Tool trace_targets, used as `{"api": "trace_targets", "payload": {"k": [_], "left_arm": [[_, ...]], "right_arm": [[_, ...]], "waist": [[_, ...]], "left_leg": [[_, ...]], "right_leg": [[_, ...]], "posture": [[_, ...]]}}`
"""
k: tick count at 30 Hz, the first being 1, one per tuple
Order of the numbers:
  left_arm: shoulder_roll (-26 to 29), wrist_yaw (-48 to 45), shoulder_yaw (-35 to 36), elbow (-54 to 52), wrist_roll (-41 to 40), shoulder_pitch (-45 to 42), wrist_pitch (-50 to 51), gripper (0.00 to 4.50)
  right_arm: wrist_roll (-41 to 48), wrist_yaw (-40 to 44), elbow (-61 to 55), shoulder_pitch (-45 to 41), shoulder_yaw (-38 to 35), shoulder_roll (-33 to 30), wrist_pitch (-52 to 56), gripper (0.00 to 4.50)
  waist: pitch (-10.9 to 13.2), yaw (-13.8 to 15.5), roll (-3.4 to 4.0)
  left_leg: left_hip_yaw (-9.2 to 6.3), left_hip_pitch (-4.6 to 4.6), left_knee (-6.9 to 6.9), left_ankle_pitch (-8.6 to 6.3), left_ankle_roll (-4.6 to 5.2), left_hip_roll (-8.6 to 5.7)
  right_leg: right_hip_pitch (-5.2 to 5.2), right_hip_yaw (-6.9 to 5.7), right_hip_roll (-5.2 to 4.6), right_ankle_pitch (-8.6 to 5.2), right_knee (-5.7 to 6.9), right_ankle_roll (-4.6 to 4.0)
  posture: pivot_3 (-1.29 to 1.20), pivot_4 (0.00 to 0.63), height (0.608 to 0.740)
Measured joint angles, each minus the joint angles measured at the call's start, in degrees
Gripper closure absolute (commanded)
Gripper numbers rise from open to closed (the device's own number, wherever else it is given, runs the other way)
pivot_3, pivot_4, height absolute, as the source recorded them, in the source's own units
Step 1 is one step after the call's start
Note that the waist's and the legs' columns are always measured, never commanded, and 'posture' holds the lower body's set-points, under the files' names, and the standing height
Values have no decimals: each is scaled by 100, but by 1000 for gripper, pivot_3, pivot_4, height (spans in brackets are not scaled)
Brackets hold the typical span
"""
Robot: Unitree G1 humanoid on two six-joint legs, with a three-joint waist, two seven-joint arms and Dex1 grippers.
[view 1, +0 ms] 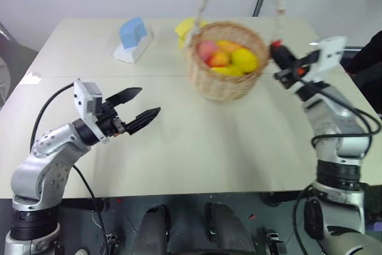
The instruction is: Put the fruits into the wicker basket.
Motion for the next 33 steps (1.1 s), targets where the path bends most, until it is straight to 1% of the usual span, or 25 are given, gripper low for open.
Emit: {"api": "trace_targets", "payload": {"k": [4,7,10,11,12,16,20,23,27,30,33], "left_arm": [[-80,-41,-164,139,85,-217,-85,0],[-115,-75,-228,256,132,-314,-134,0],[-119,-92,-234,270,158,-382,-153,0],[-122,-97,-234,270,164,-383,-158,0],[-127,-99,-234,272,169,-379,-159,0],[-146,-96,-232,271,194,-331,-170,0],[-143,-19,-186,305,268,-125,-175,0],[-112,93,-34,526,438,98,-255,0],[-109,289,59,862,811,338,-418,0],[-149,423,69,1038,1031,476,-597,0],[-266,623,69,1230,1260,512,-782,0]], "right_arm": [[-472,-616,943,-3,-295,-244,-411,4478],[-757,-1049,1537,-1,-416,-267,-569,4478],[-802,-1203,1661,0,-445,-267,-658,4478],[-801,-1205,1659,0,-442,-267,-679,3626],[-786,-1203,1642,1,-443,-267,-692,3227],[-686,-1143,1430,114,-475,-303,-694,1182],[-381,-763,1039,706,-639,-429,-585,1182],[-63,-200,618,1475,-724,-523,-541,1182],[249,492,249,2194,-679,-544,-422,1182],[330,1178,-325,2614,-190,-647,-413,1182],[390,1684,-786,2770,403,-648,-370,1182]], "waist": [[1,-34,1],[4,-59,7],[10,-70,20],[10,-65,20],[10,-57,20],[9,-44,19],[9,-12,19],[9,-14,18],[8,-60,20],[8,-61,21],[8,-42,20]], "left_leg": [[1,1,0,0,0,-1],[2,1,-2,0,1,0],[5,2,-5,0,1,2],[5,2,-5,0,1,4],[4,2,-5,0,1,4],[4,1,-3,0,1,4],[3,1,-4,0,1,2],[3,5,-4,0,2,2],[7,18,-3,0,2,5],[7,23,-5,-1,2,12],[7,21,-4,-1,1,12]], "right_leg": [[0,3,3,0,1,0],[-4,9,7,1,3,1],[-7,14,11,4,5,8],[-7,14,13,4,5,8],[-7,14,14,4,5,8],[-5,14,12,1,4,6],[-2,14,9,-2,3,8],[1,14,9,-3,3,9],[6,15,9,-2,6,6],[7,15,12,-3,7,4],[8,14,10,-3,6,3]], "posture": [[0,150,740],[0,150,740],[0,150,740],[0,150,740],[0,150,740],[0,150,740],[0,150,740],[0,150,740],[0,150,740],[0,150,740],[0,150,740]]}}
